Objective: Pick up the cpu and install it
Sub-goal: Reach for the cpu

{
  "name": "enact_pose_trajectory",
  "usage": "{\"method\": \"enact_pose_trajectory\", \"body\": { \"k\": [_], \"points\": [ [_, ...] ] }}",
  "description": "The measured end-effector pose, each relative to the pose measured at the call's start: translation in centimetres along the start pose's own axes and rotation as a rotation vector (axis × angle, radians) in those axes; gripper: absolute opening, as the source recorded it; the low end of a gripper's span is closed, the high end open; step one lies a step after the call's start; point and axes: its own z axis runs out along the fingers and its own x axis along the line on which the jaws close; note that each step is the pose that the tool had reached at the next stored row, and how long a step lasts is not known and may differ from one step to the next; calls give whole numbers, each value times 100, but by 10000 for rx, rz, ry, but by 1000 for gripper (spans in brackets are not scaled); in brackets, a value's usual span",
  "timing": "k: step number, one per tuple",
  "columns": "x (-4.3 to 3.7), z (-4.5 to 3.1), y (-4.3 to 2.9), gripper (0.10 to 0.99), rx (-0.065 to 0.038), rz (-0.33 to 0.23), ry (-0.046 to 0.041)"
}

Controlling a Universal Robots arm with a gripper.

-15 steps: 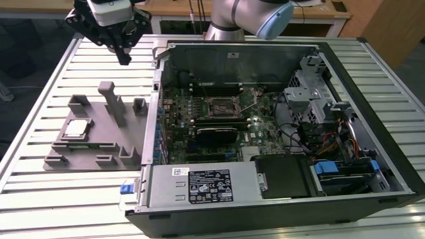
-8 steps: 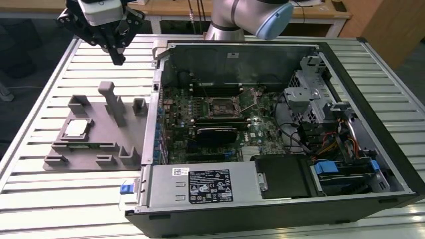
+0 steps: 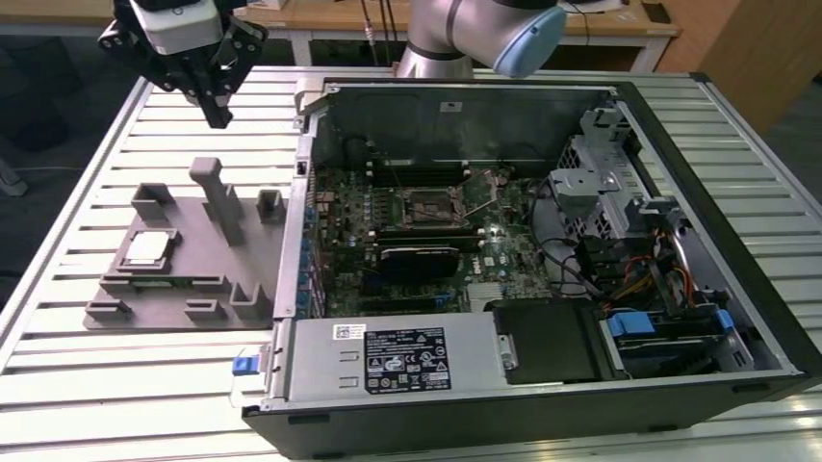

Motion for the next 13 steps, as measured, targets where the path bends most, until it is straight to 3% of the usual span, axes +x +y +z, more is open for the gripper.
{"method": "enact_pose_trajectory", "body": {
  "k": [13],
  "points": [
    [135, 132, -16, 106, 0, 0, 0]
  ]
}}
